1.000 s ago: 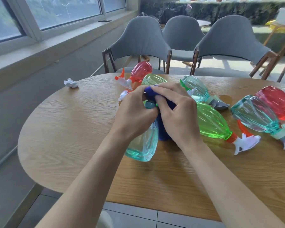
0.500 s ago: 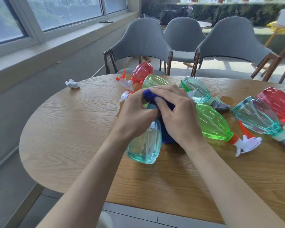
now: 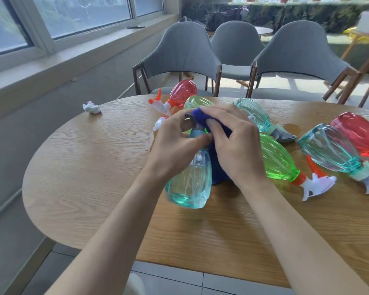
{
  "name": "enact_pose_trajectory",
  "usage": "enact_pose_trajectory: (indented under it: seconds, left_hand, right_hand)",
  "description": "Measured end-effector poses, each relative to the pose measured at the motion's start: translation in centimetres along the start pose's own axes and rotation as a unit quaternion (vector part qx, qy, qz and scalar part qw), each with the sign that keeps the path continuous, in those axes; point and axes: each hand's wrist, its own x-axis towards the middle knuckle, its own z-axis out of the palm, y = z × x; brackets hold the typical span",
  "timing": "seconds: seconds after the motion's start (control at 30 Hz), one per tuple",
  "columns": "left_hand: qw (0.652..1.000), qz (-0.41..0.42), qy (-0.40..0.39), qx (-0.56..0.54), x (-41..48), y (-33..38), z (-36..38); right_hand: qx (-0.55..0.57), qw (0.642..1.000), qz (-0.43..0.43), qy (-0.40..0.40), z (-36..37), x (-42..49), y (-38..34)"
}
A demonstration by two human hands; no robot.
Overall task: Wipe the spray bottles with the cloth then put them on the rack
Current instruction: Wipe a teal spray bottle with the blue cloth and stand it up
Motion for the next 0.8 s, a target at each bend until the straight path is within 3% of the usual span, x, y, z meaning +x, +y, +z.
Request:
enact_pose_trajectory:
  seconds: [0.1, 0.23, 0.37, 0.47, 0.57, 0.7, 0.8]
  left_hand:
    - [0.998, -0.022, 0.031, -0.047, -0.13, 0.42, 0.23]
    - [0.993, -0.039, 0.076, -0.085, 0.09, 0.48, -0.36]
    - [0.989, -0.042, 0.113, -0.087, 0.25, 0.39, -0.26]
    - [0.986, -0.038, 0.131, -0.091, 0.26, 0.41, -0.28]
    - [0.982, -0.039, 0.133, -0.124, 0.09, 0.67, -0.4]
    - [0.977, -0.05, 0.133, -0.159, -0.09, 0.98, -0.49]
    - [0.967, -0.061, 0.164, -0.186, -0.02, 1.0, -0.47]
  right_hand:
    - [0.002, 0.999, 0.045, 0.025, -0.24, 0.08, 0.1]
    - [0.022, 0.999, 0.031, -0.029, 0.14, -0.56, -0.24]
    - [0.077, 0.99, 0.114, 0.023, 0.08, -0.55, -0.03]
    - [0.133, 0.967, 0.207, 0.071, 0.04, -0.49, 0.39]
    - [0.204, 0.942, 0.26, 0.053, 0.17, -0.41, 0.37]
    - [0.343, 0.878, 0.331, 0.041, 0.07, -0.12, 0.19]
    - [0.375, 0.86, 0.347, -0.008, -0.19, -0.15, -0.25]
